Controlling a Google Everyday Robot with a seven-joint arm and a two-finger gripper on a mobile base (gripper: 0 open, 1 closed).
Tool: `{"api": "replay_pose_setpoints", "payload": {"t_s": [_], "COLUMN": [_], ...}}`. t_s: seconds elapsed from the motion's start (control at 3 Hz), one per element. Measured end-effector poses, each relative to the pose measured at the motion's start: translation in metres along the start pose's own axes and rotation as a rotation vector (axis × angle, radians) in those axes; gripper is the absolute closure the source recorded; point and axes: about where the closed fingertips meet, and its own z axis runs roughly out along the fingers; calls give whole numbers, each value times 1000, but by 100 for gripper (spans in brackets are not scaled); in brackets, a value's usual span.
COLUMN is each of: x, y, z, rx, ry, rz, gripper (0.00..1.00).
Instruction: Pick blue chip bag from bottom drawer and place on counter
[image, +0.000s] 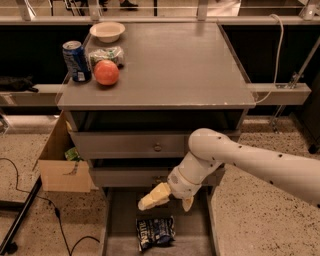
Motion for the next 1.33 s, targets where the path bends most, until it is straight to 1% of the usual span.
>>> {"api": "replay_pose_setpoints", "payload": {"t_s": [0.33, 0.67, 1.0, 1.33], "x": [0, -4, 8, 10], "y": [0, -14, -52, -77], "z": [0, 9, 23, 39], "rx": [0, -34, -88, -135], "ry": [0, -40, -86, -120], "rz": [0, 27, 122, 188], "gripper": [0, 0, 0, 0]}}
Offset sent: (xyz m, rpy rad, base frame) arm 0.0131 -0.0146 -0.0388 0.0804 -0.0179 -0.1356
